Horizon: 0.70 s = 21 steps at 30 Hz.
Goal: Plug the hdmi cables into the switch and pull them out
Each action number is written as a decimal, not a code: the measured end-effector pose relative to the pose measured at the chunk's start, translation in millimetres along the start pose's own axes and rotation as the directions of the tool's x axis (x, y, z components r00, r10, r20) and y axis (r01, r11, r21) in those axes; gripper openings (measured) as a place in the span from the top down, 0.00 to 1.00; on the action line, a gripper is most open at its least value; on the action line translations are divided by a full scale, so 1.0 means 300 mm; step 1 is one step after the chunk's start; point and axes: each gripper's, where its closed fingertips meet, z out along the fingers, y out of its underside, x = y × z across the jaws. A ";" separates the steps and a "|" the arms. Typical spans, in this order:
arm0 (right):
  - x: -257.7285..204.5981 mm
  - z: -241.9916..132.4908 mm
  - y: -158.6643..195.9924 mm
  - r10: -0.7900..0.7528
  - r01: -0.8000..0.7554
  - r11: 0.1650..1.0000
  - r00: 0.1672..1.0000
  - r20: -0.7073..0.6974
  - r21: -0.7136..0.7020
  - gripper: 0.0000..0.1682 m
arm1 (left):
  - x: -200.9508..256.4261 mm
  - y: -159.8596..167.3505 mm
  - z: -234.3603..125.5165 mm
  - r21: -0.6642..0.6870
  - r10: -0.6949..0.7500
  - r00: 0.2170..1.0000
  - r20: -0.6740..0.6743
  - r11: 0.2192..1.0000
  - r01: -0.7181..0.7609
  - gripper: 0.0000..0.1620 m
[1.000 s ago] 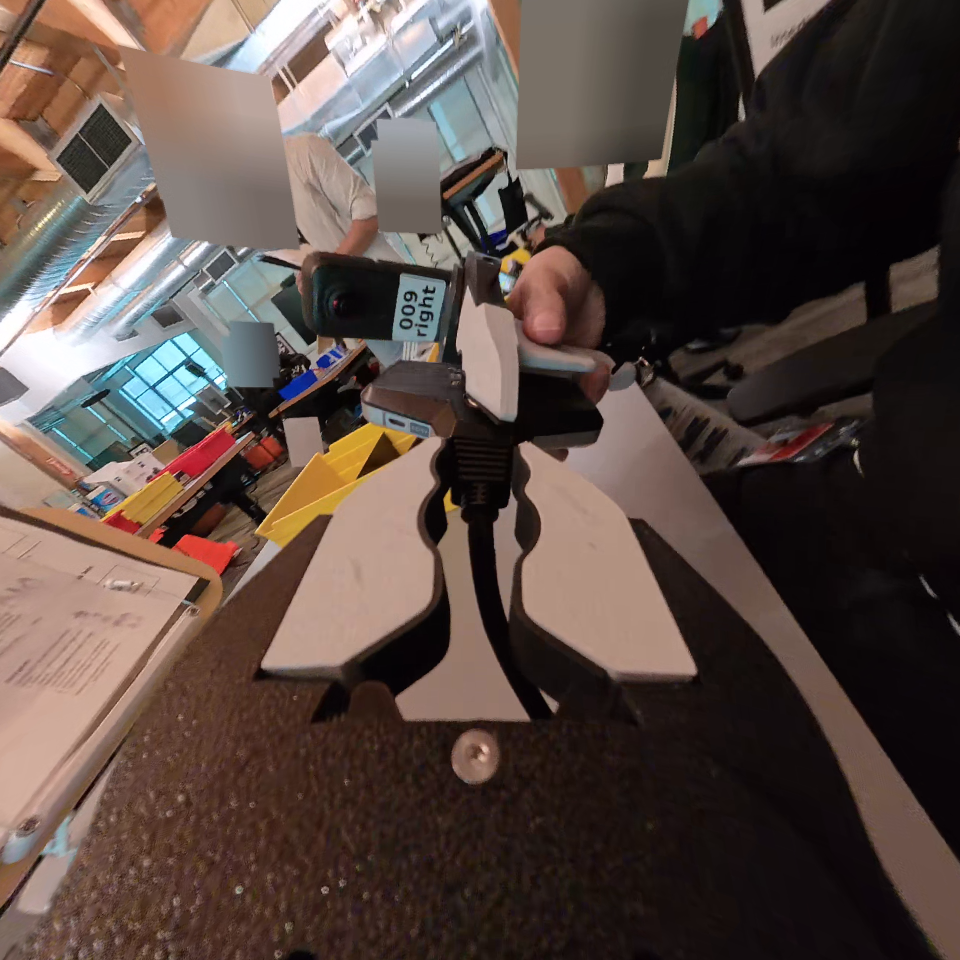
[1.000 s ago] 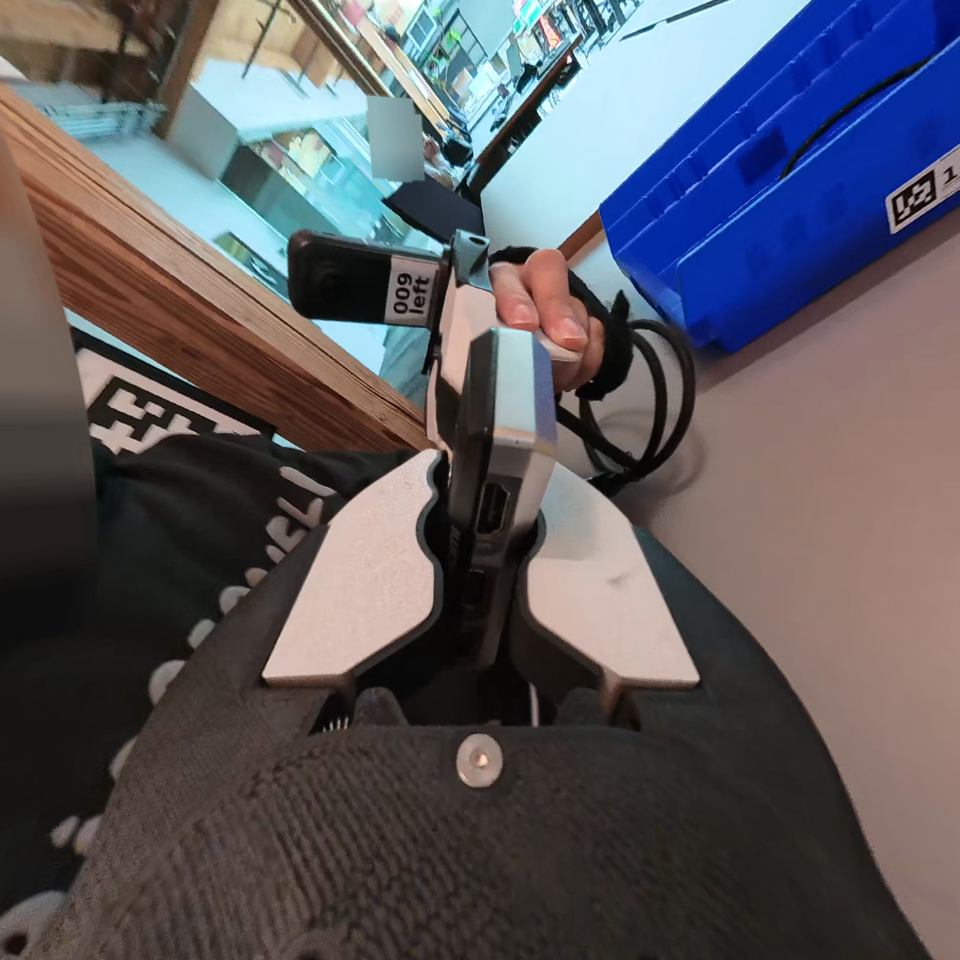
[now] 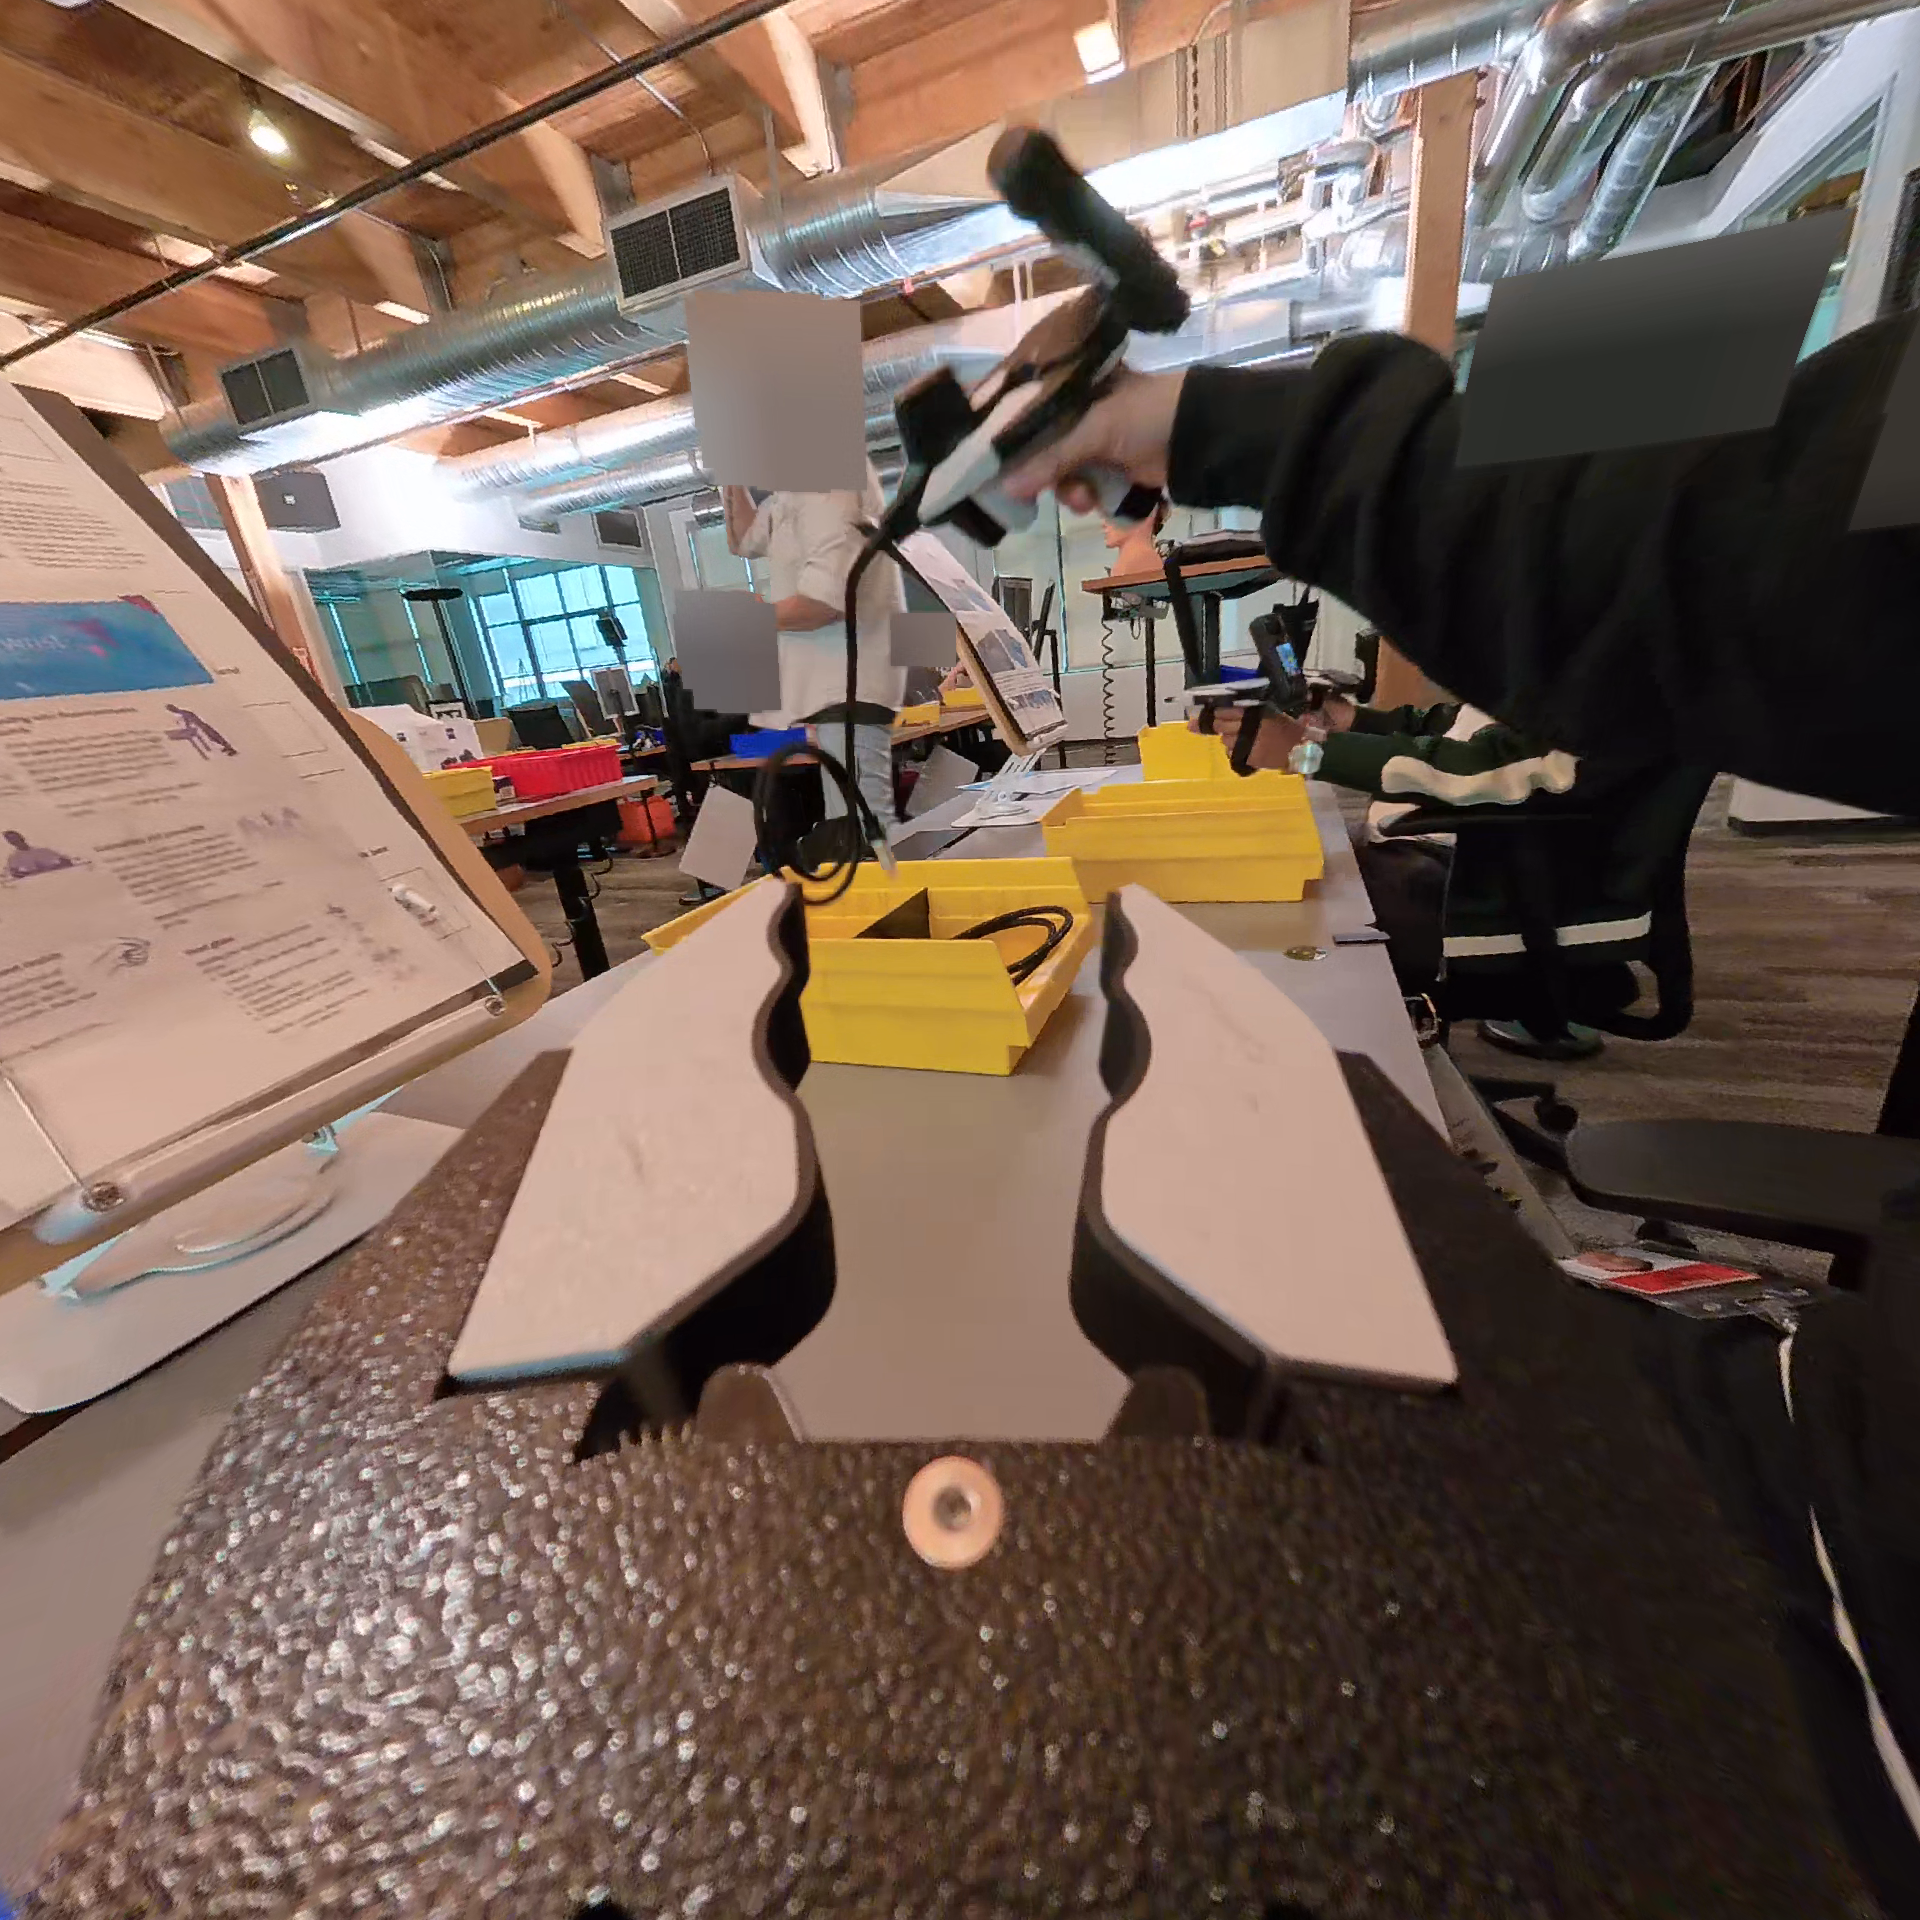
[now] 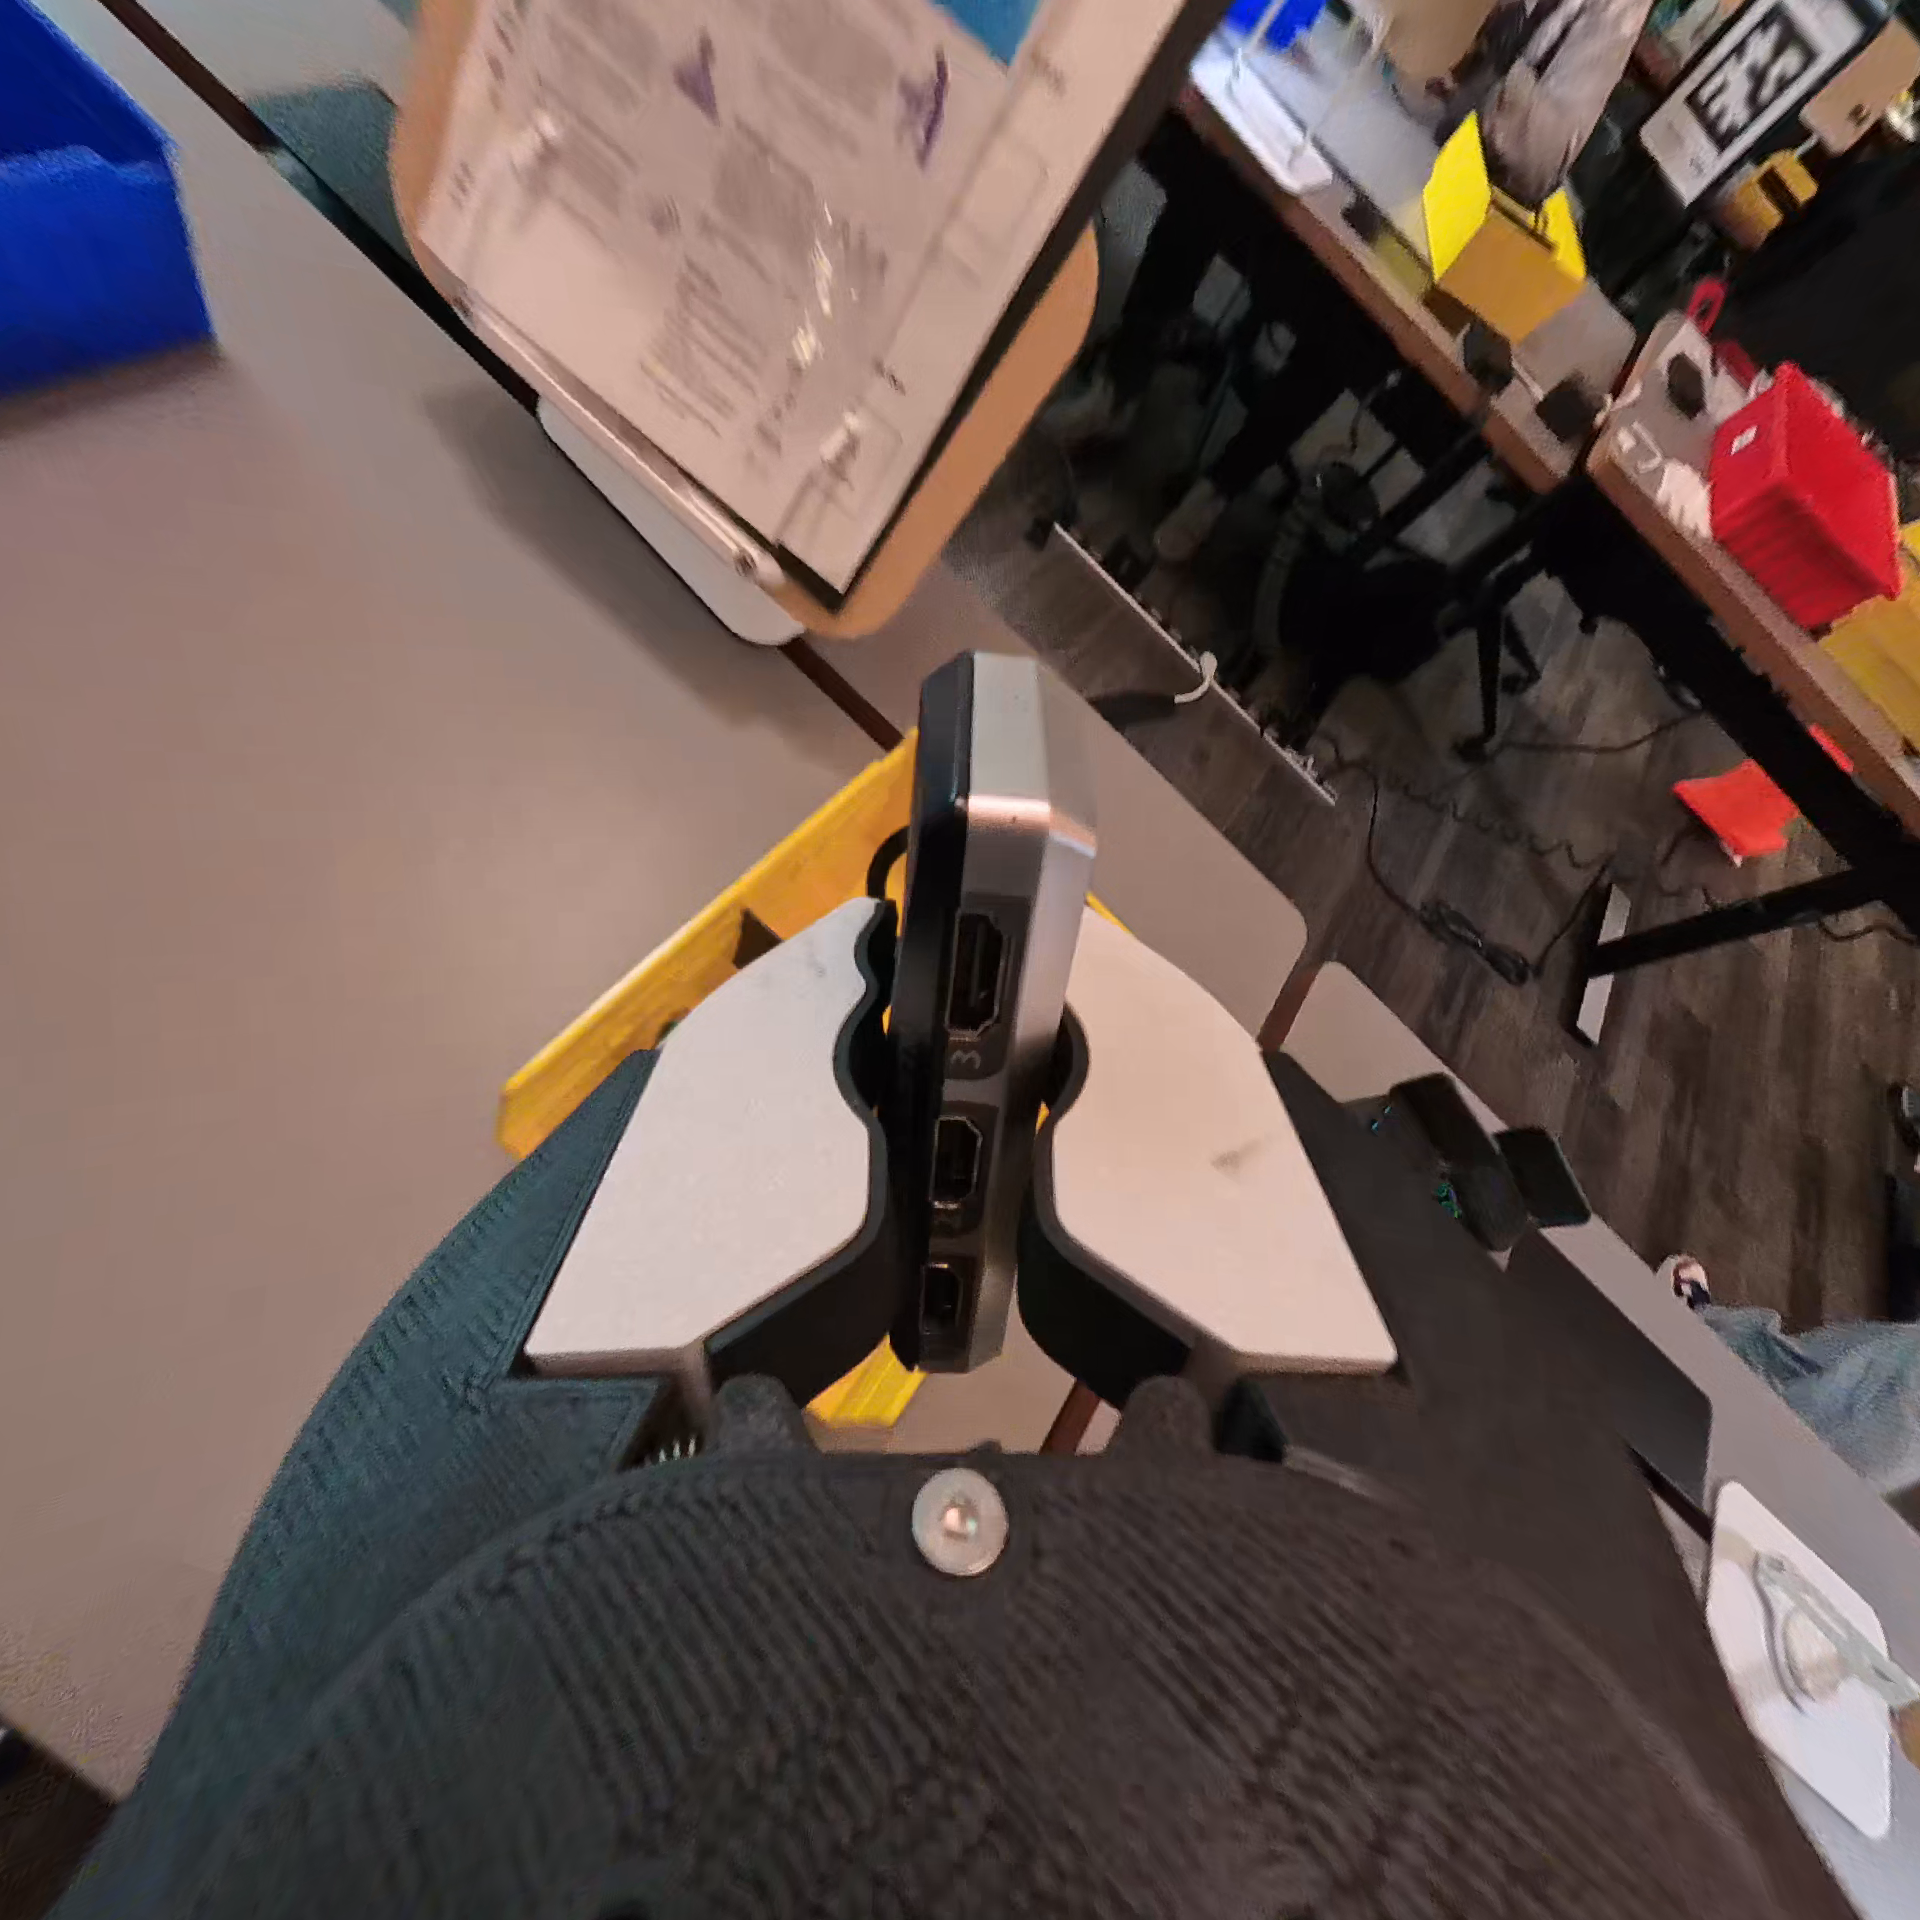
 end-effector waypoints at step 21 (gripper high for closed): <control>0.006 0.653 0.386 -0.793 0.672 0.449 0.603 0.084 -0.589 0.86 | -0.064 0.231 0.040 -0.198 -0.129 0.991 0.033 0.971 0.133 0.68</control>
